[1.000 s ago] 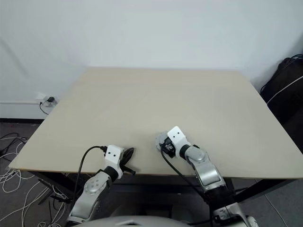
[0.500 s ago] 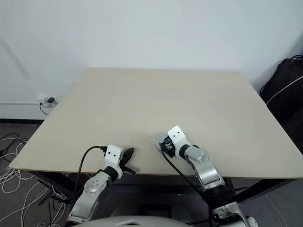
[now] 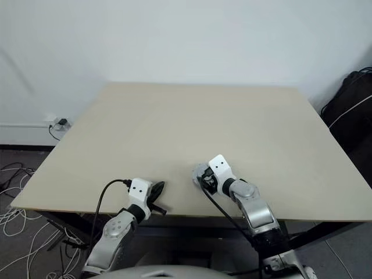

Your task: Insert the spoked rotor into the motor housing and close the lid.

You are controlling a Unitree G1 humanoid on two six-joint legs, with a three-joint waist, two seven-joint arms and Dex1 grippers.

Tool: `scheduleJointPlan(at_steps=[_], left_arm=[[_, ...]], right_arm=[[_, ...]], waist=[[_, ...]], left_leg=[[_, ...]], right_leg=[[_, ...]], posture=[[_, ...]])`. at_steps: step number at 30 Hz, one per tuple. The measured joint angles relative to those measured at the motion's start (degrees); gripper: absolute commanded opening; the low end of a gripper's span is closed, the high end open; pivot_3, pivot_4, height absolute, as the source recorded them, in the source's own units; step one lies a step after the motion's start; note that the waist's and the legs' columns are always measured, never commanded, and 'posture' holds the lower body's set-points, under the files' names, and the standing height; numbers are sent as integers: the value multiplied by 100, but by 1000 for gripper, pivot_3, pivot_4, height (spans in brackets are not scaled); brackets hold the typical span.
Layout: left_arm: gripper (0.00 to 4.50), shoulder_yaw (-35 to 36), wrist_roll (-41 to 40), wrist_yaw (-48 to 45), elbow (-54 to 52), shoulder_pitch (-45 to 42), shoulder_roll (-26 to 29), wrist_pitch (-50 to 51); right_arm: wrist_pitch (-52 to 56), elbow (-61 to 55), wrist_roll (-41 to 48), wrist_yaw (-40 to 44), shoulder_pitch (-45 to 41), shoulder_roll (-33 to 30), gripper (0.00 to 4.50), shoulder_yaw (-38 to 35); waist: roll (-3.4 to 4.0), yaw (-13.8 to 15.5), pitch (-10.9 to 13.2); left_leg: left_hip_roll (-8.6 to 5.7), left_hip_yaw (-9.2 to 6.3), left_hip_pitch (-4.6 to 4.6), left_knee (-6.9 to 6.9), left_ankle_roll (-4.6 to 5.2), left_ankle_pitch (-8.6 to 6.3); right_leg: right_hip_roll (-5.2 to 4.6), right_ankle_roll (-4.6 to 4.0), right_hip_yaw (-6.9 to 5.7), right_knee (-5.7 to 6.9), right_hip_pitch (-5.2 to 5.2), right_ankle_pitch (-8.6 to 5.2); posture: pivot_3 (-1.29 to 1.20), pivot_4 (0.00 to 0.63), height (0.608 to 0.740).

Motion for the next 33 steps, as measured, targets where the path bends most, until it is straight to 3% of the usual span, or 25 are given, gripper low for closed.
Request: scheduleJointPlan(at_steps=[4,20,27,33], left_arm=[[0,-2,0,-16,0,-6,6,0],[0,-2,45,-3,2,-87,59,87],[0,12,293,116,100,-966,148,732],[0,232,97,-21,883,-2355,-45,1637]], right_arm=[[497,-62,144,-34,-102,33,3254,-116],[278,-191,117,-2,37,-153,3254,-19],[199,-161,104,-56,29,-153,3254,48],[196,-114,105,-86,-20,-149,3254,90]], waist=[[-1,12,0],[0,40,-1],[1,38,-2],[-4,34,-3]], left_leg=[[-2,0,0,1,0,0],[-5,0,-15,-10,17,-10],[-5,0,-12,-9,17,-9],[-5,-2,-10,-6,11,-5]], right_leg=[[-7,1,-3,-1,4,0],[-11,9,-14,-51,7,6],[-5,28,-16,-51,9,17],[3,61,-28,-51,9,39]], posture=[[0,0,740],[0,0,740],[0,0,740],[0,0,740]])
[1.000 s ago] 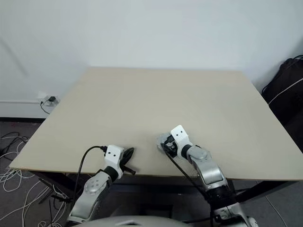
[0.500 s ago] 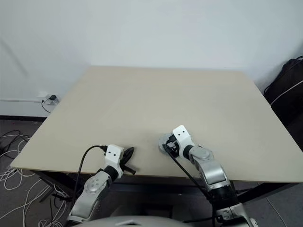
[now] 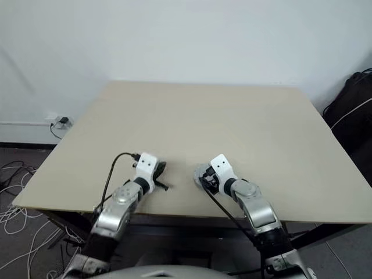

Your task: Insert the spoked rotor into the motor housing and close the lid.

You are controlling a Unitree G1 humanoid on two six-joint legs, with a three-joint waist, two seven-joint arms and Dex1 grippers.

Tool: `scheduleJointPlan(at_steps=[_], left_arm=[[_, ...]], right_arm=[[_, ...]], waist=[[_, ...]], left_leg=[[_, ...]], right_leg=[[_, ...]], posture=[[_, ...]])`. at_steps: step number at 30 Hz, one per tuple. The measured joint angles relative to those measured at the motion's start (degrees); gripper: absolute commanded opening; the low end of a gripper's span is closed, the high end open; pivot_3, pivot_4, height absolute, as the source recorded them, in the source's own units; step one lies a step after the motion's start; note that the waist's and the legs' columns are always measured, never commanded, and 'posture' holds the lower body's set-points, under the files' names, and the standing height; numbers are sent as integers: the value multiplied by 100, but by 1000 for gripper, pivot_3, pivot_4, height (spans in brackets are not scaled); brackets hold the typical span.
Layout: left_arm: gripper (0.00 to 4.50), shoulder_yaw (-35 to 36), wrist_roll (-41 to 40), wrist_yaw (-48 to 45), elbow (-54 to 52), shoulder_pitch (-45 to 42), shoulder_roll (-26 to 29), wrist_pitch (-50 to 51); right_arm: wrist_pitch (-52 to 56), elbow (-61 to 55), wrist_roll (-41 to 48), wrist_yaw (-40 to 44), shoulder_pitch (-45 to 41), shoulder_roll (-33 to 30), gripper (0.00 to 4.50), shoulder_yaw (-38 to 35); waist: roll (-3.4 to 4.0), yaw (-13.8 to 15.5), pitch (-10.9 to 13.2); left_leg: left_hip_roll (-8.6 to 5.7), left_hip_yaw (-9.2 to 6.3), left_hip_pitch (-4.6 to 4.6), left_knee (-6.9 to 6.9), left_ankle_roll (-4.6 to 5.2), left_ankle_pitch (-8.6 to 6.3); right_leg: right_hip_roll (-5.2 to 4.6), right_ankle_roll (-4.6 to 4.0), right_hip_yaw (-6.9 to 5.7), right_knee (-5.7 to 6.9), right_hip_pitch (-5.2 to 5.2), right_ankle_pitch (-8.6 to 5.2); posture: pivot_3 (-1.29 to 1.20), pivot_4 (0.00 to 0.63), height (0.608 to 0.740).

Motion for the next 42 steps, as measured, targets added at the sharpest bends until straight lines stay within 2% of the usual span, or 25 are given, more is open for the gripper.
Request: scheduleJointPlan(at_steps=[6,10,14,42], left_arm=[[0,87,-672,-1070,789,-872,-141,447],[0,15,-1098,-2031,1189,-1290,-87,1144],[0,-86,-1282,-2467,1423,-1504,-104,1580],[0,48,-1218,-2126,2940,-2398,-466,1911]], right_arm=[[-1,-5,13,-12,-1,57,3254,2],[0,-30,12,-54,23,75,3254,-2],[2,-94,12,-113,77,75,3254,-8],[41,-179,14,-170,109,78,3254,-9]], waist=[[-3,-51,-1],[-3,-68,-1],[-3,-64,-1],[-5,-50,0]], left_leg=[[0,0,-2,-2,-1,0],[0,-1,-2,-1,-1,0],[0,-2,-3,-1,-1,0],[-2,-4,-8,-1,-1,0]], right_leg=[[5,-1,5,-2,-5,2],[6,-1,5,-2,-4,2],[6,-1,8,-2,-6,2],[4,-4,22,-3,-10,7]], posture=[[0,0,740],[0,0,740],[0,0,740],[0,0,740]])
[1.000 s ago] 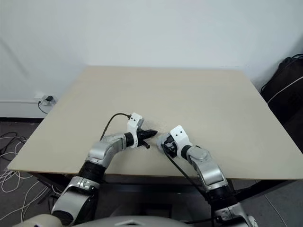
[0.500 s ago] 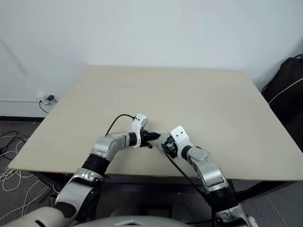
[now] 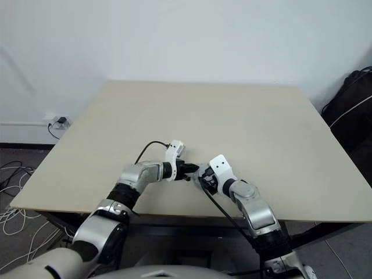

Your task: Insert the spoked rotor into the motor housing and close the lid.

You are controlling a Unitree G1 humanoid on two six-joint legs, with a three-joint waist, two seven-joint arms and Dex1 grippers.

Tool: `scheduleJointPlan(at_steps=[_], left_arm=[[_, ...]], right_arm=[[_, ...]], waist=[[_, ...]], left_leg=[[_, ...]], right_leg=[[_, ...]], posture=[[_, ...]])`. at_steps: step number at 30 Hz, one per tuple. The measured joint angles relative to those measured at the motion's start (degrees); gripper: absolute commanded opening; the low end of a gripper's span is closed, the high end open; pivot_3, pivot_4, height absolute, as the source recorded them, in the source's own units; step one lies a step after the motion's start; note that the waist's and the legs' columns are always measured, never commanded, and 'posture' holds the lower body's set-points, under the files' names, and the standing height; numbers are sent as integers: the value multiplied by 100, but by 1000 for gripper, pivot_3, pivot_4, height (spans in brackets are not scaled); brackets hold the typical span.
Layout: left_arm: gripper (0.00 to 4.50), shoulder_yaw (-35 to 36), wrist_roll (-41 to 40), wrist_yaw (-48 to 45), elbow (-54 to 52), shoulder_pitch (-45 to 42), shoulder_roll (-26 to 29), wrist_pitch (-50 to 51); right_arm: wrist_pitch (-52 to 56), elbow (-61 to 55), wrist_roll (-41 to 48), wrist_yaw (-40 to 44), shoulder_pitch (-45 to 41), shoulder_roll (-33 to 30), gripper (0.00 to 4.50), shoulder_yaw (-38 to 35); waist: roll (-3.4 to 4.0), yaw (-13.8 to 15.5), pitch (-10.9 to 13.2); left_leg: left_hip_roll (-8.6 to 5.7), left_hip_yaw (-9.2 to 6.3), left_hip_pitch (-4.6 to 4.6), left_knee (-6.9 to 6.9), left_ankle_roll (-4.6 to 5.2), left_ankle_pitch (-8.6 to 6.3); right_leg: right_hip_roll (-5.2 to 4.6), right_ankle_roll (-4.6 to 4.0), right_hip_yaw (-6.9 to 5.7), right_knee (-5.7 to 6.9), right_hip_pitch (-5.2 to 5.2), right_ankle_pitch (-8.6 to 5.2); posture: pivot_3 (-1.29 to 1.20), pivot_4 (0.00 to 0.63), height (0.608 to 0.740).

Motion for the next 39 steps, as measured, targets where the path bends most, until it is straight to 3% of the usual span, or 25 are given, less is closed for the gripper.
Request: scheduleJointPlan(at_steps=[16,19,20,31,39], left_arm=[[0,-173,265,-98,213,-255,-119,175],[0,-199,292,-141,212,-261,-129,179],[0,-213,299,-163,209,-261,-128,182],[0,-256,389,-249,176,-261,-140,173],[0,-260,391,-256,168,-261,-136,167]], right_arm=[[10,-189,12,-180,205,55,3254,-70],[32,-289,22,-294,314,106,4309,-141],[41,-322,30,-349,359,120,4436,-195],[292,-798,75,-491,699,60,4436,-311],[656,-1677,332,-233,1361,-360,4436,-627]], waist=[[-1,39,-5],[-1,69,-5],[-1,79,-5],[-2,123,-5],[-3,128,-4]], left_leg=[[-6,-2,-1,0,4,-3],[-8,-3,-4,0,6,-4],[-10,-3,-4,0,7,-4],[-20,-3,-5,2,10,-5],[-21,-6,-14,5,13,-6]], right_leg=[[-5,-2,-1,-1,2,1],[-8,-20,-2,-2,0,12],[-9,-20,-2,-2,0,12],[-19,-5,-5,-3,2,4],[-23,12,-9,-3,-3,-6]], posture=[[0,0,740],[0,0,740],[0,0,740],[0,0,740],[0,0,740]])
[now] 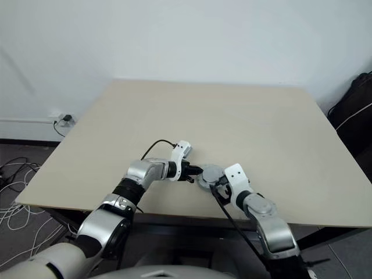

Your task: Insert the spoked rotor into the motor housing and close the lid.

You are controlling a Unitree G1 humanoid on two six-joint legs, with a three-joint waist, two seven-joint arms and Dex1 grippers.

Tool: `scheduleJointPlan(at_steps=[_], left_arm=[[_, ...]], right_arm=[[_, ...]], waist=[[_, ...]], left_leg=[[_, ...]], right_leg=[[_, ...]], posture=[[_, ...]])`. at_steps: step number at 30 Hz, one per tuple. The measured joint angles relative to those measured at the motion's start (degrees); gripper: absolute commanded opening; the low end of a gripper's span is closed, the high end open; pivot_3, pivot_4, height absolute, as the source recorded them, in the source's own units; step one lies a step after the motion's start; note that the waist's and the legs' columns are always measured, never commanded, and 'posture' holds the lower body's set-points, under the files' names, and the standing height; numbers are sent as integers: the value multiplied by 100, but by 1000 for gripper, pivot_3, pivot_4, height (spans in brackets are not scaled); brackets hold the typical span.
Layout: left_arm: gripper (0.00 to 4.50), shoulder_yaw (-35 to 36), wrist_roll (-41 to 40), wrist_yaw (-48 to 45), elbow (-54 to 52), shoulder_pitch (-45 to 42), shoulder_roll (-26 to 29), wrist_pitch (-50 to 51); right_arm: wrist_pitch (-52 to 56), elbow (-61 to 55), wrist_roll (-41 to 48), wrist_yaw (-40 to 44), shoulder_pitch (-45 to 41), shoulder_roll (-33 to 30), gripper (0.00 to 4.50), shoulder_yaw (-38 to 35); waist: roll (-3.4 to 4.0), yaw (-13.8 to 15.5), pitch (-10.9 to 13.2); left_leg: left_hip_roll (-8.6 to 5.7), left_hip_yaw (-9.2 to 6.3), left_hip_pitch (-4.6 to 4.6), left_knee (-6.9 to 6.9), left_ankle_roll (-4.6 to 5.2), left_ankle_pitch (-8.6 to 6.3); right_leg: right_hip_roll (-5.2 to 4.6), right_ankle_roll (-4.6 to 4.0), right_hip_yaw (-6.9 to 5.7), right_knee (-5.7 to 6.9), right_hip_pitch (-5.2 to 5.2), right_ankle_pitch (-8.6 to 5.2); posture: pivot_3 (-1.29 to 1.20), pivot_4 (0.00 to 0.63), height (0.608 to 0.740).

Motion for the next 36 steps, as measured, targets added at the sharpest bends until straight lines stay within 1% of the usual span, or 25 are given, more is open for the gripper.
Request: scheduleJointPlan(at_steps=[4,5,6,9,12,16,21,24,32,36], left_arm=[[0,1,1,-16,-4,-2,11,-19],[0,1,1,-21,-4,-4,9,-29],[0,1,2,-30,-4,-6,11,-40],[0,14,1,-34,-3,-6,3,-100],[0,26,2,-25,-1,-6,-4,-113],[0,30,4,-24,-1,-6,-4,-119],[0,42,21,-13,-1,-5,0,-124],[0,46,30,-14,-2,-4,14,-143],[0,91,59,3,-2,23,72,-229],[0,94,66,6,-2,30,73,-239]], right_arm=[[-2,-272,347,152,230,61,4436,-199],[-31,-342,434,151,245,128,4436,-290],[-53,-398,579,108,247,300,4436,-468],[-94,-384,918,-135,205,781,4436,-934],[-31,-153,1197,-450,91,1175,4436,-1387],[181,316,1427,-776,-63,1425,4436,-1751],[340,865,1497,-1029,-303,1621,4436,-1816],[463,946,1631,-1069,-380,1712,4436,-1876],[1122,1144,2257,-1069,-662,1884,4436,-2277],[1221,1320,2681,-1111,-788,2226,4436,-2533]], waist=[[0,0,0],[0,1,0],[-1,1,-1],[0,2,-1],[1,-3,-1],[7,-13,-5],[17,-35,-11],[20,-56,-13],[24,-157,-16],[26,-158,-17]], left_leg=[[0,0,-26,2,0,0],[0,0,-36,4,0,1],[0,0,-46,6,0,1],[-2,0,-53,8,0,1],[-3,0,-53,8,0,1],[-4,1,-54,7,-1,2],[-5,3,-54,7,-1,2],[-5,3,-55,7,-1,2],[-5,7,-54,8,-8,6],[-5,8,-54,8,-11,15]], right_leg=[[0,1,1,1,-29,1],[0,-13,1,2,-39,12],[1,-26,1,2,-48,21],[1,-28,3,4,-54,24],[1,-29,5,6,-57,25],[1,-31,8,9,-61,26],[1,-33,11,14,-64,27],[1,-33,12,15,-65,27],[3,-36,21,51,-81,27],[3,-44,24,83,-88,22]], posture=[[0,0,740],[0,0,740],[0,0,740],[0,0,740],[0,0,740],[0,0,740],[0,0,740],[0,0,740],[0,0,740],[0,0,740]])
